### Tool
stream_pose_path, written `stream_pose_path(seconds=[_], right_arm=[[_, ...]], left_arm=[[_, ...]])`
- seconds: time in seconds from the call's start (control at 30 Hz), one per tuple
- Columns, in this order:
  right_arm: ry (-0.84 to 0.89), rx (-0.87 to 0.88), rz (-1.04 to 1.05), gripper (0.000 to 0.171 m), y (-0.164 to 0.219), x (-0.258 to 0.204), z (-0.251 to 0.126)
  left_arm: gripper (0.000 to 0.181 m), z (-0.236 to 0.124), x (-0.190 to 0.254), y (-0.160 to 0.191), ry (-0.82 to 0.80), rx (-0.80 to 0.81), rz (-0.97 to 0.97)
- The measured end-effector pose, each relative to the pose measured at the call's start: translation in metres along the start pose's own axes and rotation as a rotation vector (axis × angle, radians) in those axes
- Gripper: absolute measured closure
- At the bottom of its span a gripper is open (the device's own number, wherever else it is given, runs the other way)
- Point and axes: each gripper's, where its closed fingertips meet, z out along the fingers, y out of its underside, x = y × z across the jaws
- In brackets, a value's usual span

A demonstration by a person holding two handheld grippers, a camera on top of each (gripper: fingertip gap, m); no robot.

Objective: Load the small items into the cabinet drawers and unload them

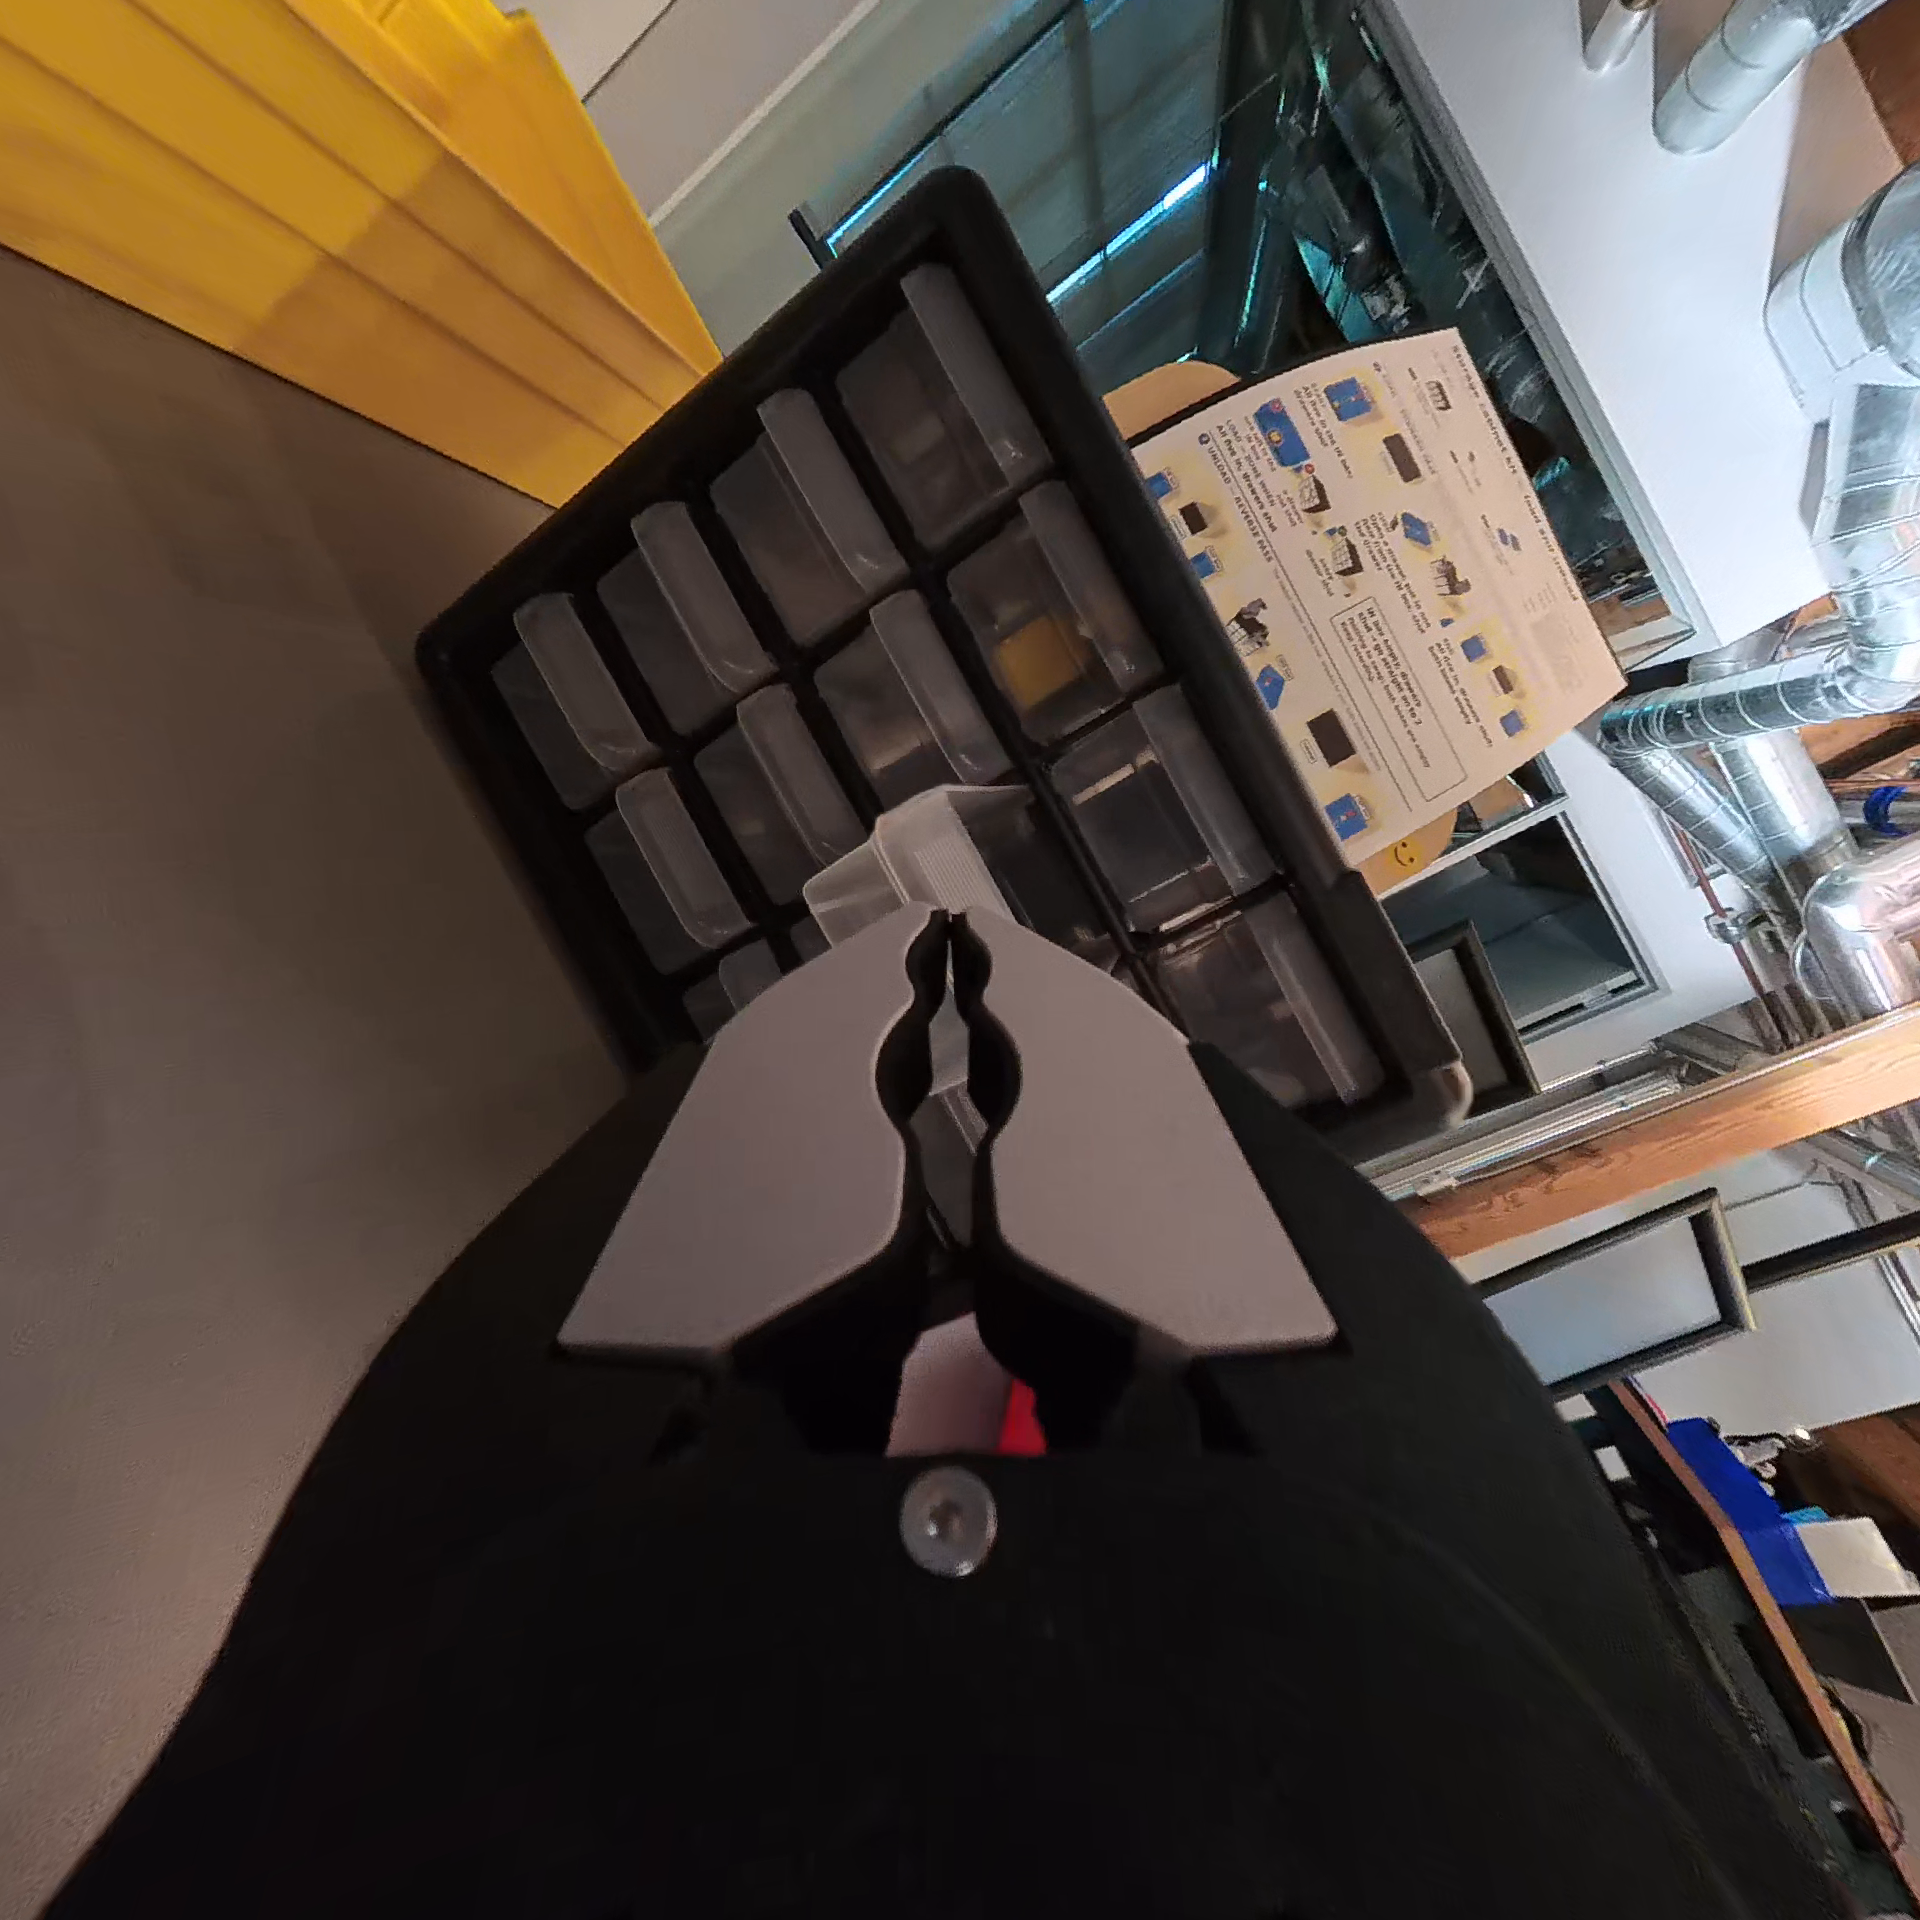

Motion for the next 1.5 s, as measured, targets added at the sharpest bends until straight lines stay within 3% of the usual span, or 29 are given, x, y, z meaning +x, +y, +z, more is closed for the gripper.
stream_pose_path(seconds=[1.03, 1.3, 1.5], right_arm=[[-0.014, -0.062, -0.038, 0.169, 0.025, 0.02, 0.064], [-0.019, -0.031, -0.02, 0.169, 0.022, 0.018, 0.063], [-0.108, 0.141, 0.099, 0.169, -0.009, -0.011, 0.04]], left_arm=[[0.174, -0.012, -0.017, -0.004, -0.044, 0.025, -0.025], [0.174, -0.011, -0.021, -0.001, -0.055, 0.013, -0.027], [0.173, -0.012, -0.028, 0.002, -0.088, -0.001, -0.024]])
